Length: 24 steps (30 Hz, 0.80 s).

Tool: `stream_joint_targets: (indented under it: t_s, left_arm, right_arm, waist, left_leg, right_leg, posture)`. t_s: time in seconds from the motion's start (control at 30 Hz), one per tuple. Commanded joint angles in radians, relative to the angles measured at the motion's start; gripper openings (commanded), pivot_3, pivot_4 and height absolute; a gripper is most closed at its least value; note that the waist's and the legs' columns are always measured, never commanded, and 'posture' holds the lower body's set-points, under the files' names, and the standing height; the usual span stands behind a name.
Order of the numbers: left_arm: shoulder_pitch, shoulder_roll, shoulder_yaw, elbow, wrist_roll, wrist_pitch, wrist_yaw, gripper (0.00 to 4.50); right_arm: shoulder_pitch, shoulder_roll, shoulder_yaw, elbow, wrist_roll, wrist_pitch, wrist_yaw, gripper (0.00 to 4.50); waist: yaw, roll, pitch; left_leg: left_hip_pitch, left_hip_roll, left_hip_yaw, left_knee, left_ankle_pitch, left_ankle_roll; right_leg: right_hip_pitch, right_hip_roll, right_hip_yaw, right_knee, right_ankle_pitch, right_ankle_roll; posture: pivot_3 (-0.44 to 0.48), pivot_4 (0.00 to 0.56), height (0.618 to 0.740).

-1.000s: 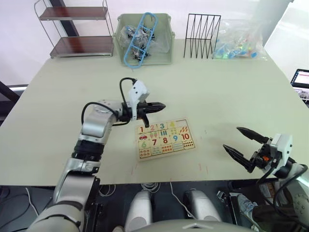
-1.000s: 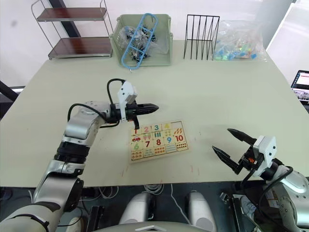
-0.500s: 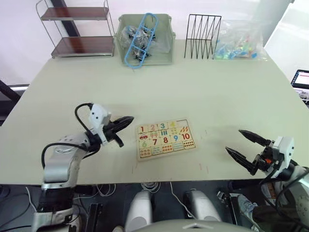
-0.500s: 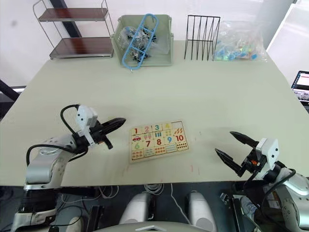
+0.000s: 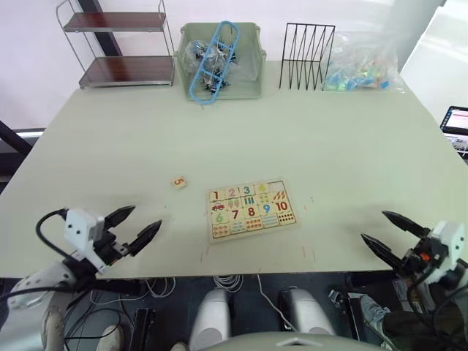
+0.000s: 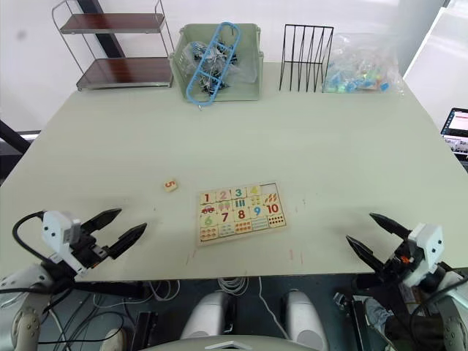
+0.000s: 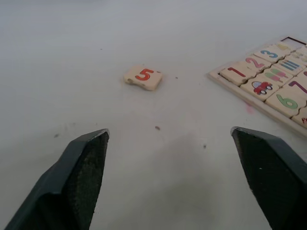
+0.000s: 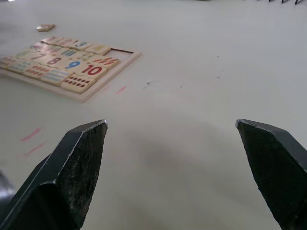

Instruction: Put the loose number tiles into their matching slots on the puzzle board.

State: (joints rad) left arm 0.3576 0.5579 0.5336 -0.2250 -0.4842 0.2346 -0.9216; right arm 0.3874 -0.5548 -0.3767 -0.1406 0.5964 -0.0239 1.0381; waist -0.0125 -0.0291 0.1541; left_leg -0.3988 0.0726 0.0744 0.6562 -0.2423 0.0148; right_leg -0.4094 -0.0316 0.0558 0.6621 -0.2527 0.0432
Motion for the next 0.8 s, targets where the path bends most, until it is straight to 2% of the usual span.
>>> stream_joint_targets:
  t_s: [0.03,0.37,0.8]
  left_arm:
    - [0.023,0.017,0.032,-0.002,-0.027,-0.042,-0.031,4.43]
    - [-0.069,0.057,-0.029,0.098,-0.012,-0.068,-0.056,4.43]
    - [-0.086,0.094,-0.051,0.14,-0.019,-0.076,-0.105,4.43]
  right_arm:
    - [0.021,-0.006,-0.061,-0.015,0.036,-0.017,0.023,4.5]
    - [0.028,0.021,-0.083,0.049,-0.007,-0.107,0.032,4.5]
    - [0.028,0.033,-0.086,0.133,-0.032,-0.221,0.047,4.5]
  waist:
    - [0.0,0.0,0.0]
    - [0.001,0.0,0.0]
    - [-0.001,0.0,0.0]
  left_leg:
    - [0.0,0.0,0.0,0.0,0.0,0.0]
    - [0.0,0.0,0.0,0.0,0.0,0.0]
    - [0.0,0.0,0.002,-0.002,0.0,0.0]
  right_leg:
    - [0.0,0.0,0.0,0.0,0.0,0.001]
    - [-0.001,-0.001,0.0,-0.001,0.0,0.001]
    - [-0.002,-0.001,0.0,-0.001,0.0,-0.001]
  posture:
    - [0.0,0.15,0.74]
    - [0.0,0.15,0.74]
    - [0.0,0.15,0.74]
